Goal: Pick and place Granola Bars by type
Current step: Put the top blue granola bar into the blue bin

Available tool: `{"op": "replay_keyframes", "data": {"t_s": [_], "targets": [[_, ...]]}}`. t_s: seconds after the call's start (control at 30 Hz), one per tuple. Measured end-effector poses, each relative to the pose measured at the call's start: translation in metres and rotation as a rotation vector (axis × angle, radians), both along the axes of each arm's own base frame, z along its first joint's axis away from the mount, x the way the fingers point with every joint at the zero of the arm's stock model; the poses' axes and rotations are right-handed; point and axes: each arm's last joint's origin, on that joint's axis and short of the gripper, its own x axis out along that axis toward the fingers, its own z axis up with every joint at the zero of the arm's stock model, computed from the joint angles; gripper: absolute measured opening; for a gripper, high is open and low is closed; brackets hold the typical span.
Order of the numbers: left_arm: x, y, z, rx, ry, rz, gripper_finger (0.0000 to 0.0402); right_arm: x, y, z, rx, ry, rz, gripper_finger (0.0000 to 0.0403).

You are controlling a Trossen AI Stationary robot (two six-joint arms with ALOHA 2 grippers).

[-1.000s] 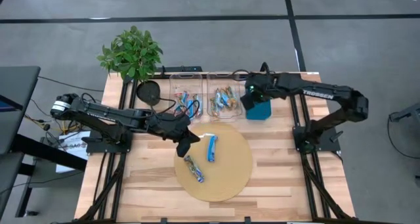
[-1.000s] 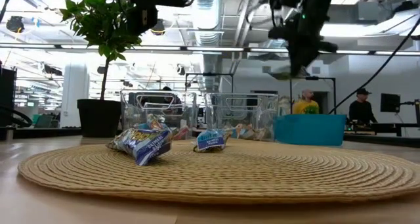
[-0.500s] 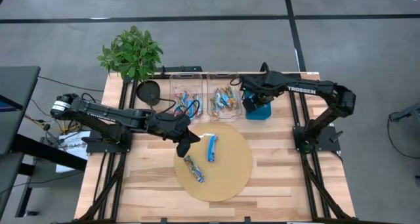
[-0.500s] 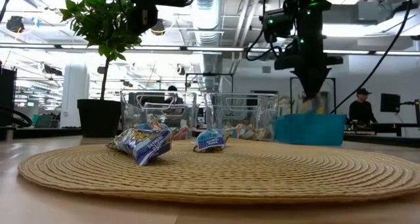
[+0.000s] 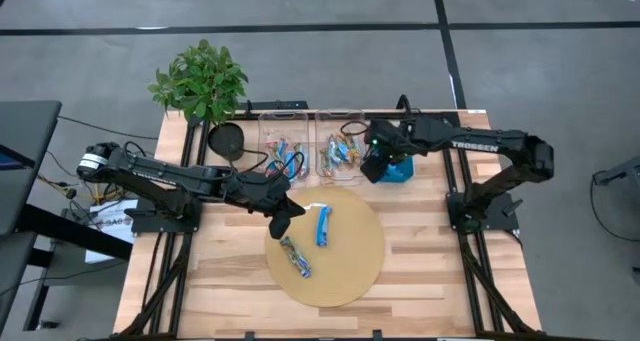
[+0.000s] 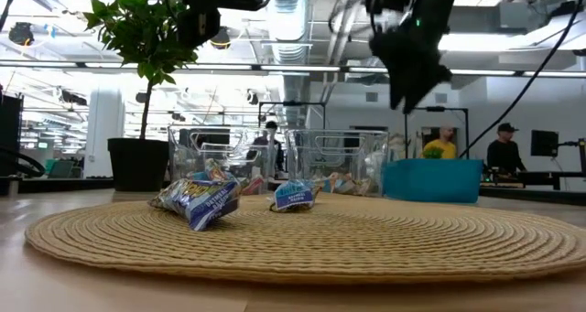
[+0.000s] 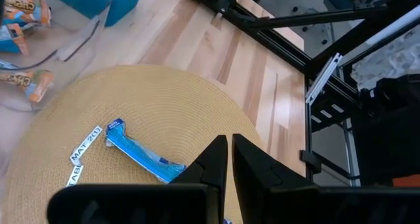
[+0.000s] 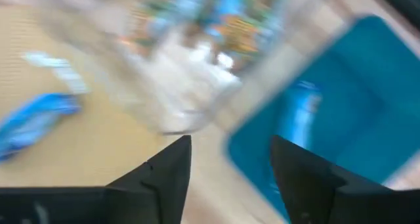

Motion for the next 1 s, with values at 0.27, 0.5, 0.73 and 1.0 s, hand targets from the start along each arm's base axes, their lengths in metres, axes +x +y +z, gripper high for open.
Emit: {"op": "replay_keyframes", "data": {"t_s": [0.27,0.5,0.73,1.0], "targets": [[0.000,0.001,0.000,-0.012,0.000,0.053,0.0015,0.014,0.049,0.015,0.111,-0.205,0.038,0.0203],[0.000,0.002,-0.001,0.025,0.009,0.057,0.0015,0.043,0.087,-0.012,0.195,-0.196,0.005,0.0202],[0.001,0.001,-0.017,-0.132,0.129,0.171,0.0015,0.050,0.100,-0.020,0.145,-0.204,-0.024,0.0205],[0.036,-0.008,-0.049,-0.262,0.251,0.267,0.0015,0.017,0.096,0.012,0.051,-0.207,0.036,0.0200]]}}
